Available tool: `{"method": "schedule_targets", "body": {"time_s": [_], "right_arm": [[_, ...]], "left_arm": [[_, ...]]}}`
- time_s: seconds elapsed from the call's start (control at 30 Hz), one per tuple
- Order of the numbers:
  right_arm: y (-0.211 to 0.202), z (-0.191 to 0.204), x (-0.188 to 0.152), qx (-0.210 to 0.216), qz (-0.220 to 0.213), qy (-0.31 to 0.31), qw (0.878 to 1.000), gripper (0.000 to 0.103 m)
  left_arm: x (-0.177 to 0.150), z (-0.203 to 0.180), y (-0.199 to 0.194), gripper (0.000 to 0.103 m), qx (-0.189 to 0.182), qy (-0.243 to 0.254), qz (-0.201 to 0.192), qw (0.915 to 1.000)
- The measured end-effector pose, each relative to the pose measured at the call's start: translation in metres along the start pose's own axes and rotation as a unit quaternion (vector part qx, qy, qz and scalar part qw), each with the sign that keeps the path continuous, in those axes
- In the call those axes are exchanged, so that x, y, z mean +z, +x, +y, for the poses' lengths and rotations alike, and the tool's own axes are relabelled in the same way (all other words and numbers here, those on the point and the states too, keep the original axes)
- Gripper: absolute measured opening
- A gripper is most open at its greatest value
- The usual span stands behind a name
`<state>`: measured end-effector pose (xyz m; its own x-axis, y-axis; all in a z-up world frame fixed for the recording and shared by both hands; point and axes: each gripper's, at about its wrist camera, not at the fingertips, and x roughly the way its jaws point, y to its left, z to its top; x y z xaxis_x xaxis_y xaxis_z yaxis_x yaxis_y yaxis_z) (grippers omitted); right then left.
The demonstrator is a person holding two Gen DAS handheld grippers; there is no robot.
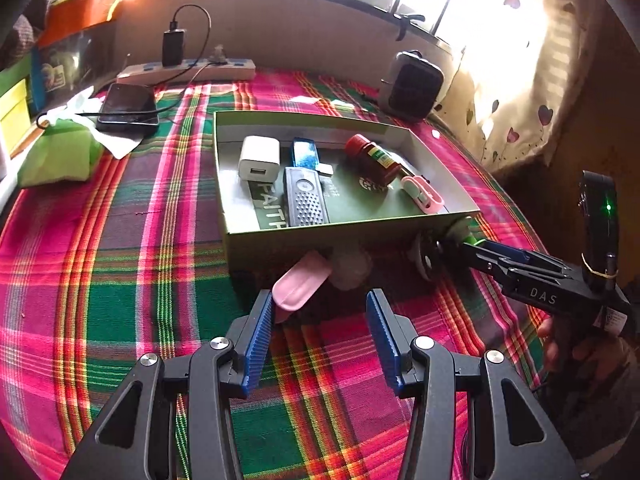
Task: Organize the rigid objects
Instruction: 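Move the left tool to the pink rubber piece while the right tool approaches the green spool, then close the left tool on the pink rubber piece while the right tool grasps the green spool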
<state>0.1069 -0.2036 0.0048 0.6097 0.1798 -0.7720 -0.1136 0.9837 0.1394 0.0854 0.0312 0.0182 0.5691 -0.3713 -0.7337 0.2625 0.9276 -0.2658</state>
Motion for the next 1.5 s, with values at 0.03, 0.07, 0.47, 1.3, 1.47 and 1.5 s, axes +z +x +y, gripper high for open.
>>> {"method": "schedule_targets", "body": {"time_s": [0.03, 0.07, 0.47, 1.3, 1.47, 1.5], "right_arm": [[0.000, -0.001, 0.000, 0.000, 0.000, 0.001, 1.000, 0.057], [0.000, -0.001, 0.000, 0.000, 0.000, 0.001, 1.000, 0.057], [0.004, 0.003, 0.003, 0.000, 0.002, -0.015, 1.000, 0.057], [0.016, 0.009, 0.009, -0.042, -0.001, -0.053, 0.998, 0.057], [0.015, 0.007, 0.009, -0.042, -0.004, -0.050, 0.998, 0.052], [0.014, 0.006, 0.009, -0.041, -0.005, -0.048, 0.998, 0.048]], "left_arm": [[-0.001, -0.003, -0.001, 0.047, -0.001, 0.003, 0.001, 1.0000], [-0.002, -0.005, -0.002, 0.047, -0.001, 0.007, 0.002, 1.0000], [0.009, 0.005, 0.003, 0.047, 0.046, 0.010, -0.005, 0.9989], [0.009, -0.003, 0.024, 0.042, 0.110, 0.008, -0.005, 0.9939], [0.009, 0.001, 0.022, 0.030, 0.117, -0.005, -0.010, 0.9931], [0.009, 0.001, 0.022, 0.030, 0.118, -0.006, -0.011, 0.9930]]}}
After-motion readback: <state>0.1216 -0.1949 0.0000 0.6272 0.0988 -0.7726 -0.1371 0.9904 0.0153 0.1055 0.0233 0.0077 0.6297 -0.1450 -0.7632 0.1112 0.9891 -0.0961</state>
